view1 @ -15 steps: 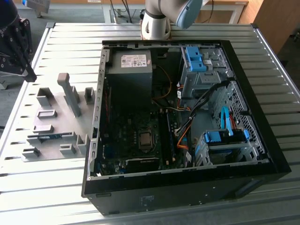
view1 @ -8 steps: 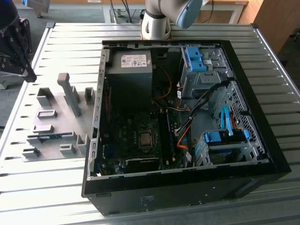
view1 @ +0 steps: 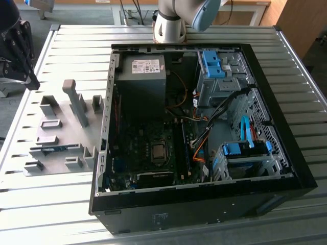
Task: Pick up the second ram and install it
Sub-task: 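Pick up the second ram and move it above second insertion slot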
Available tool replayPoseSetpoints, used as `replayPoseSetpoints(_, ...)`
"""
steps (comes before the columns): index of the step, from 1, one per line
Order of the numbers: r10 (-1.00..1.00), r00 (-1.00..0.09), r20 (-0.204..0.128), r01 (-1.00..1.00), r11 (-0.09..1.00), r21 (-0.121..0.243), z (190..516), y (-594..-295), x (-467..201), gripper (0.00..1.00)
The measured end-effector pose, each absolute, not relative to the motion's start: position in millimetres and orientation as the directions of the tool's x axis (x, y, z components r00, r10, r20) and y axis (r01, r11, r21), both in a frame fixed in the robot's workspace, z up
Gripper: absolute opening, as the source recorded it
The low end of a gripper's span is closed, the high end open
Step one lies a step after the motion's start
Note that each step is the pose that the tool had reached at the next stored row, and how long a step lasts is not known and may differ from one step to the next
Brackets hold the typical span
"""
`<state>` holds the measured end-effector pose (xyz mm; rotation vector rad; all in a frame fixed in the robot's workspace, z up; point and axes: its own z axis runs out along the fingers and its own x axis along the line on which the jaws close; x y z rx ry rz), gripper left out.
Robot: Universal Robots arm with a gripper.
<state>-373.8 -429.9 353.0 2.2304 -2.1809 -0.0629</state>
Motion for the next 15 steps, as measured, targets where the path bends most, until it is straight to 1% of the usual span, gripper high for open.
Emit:
replayPoseSetpoints(7, -1.000, 0.022, -0.014, -0.999, -0.023, 0.043, 352.4, -430.0, -373.8, 0.11)
replayPoseSetpoints(8, -1.000, 0.023, -0.014, -0.999, -0.024, 0.043, 352.0, -430.1, -373.8, 0.17)
replayPoseSetpoints(14, -1.000, 0.026, -0.014, -0.999, -0.027, 0.044, 351.0, -430.4, -373.8, 0.18)
replayPoseSetpoints(15, -1.000, 0.026, -0.014, -0.999, -0.027, 0.043, 350.8, -430.5, -373.8, 0.24)
